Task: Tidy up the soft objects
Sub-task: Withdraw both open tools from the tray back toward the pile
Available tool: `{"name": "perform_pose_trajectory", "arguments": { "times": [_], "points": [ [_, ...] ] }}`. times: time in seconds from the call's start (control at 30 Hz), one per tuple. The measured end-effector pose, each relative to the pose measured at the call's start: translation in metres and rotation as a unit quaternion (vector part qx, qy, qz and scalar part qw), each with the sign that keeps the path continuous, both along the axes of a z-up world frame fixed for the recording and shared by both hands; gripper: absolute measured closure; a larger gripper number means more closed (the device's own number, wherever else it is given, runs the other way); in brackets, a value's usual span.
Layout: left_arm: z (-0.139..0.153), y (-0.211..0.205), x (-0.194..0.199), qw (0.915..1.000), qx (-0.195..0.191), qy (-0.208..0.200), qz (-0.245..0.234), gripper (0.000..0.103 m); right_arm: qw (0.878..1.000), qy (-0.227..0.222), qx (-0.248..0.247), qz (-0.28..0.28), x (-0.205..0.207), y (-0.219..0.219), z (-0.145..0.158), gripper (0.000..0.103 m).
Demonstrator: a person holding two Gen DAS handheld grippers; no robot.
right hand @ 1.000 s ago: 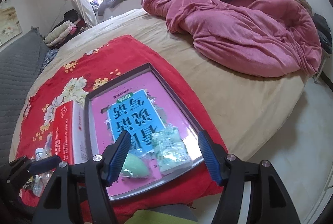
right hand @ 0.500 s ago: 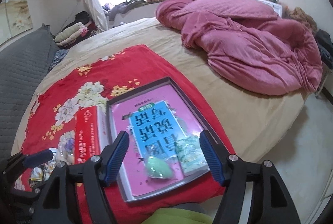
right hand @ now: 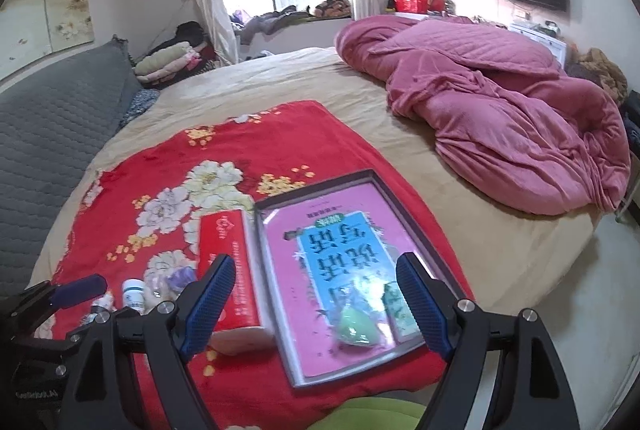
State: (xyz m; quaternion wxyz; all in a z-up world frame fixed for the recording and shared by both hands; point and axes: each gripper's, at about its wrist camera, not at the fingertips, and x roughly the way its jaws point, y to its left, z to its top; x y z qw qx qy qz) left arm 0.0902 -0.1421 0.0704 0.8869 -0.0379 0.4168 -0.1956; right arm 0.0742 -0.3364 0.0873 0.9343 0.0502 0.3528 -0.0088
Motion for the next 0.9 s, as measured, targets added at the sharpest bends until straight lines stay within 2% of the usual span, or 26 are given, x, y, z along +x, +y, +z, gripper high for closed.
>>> {"name": "perform_pose_trajectory", "arguments": {
  "times": [0.2, 0.43, 0.7, 0.9],
  "points": [
    [0.012, 0.052, -0.004, 0.9985, -0.011, -0.008, 0.052, 0.023, 1.0, -0.007, 0.004, 0.022, -0.004, 0.023, 0.008, 0.021],
    [0.033, 0.126, -0.009, 0.9913, -0.009, -0.028, 0.128, 0.023, 0.998, -0.017, 0.003, 0.054, -0.009, 0.052, 0.018, 0.021],
    [0.024, 0.185, -0.024, 0.9818, -0.012, -0.019, 0.188, 0.022, 0.995, -0.016, 0.003, 0.097, -0.01, 0.088, 0.018, 0.021],
    [0.011, 0.205, -0.031, 0.9774, -0.007, -0.008, 0.211, 0.022, 0.992, -0.011, -0.004, 0.125, -0.012, 0.115, 0.012, 0.021]
  ]
}}
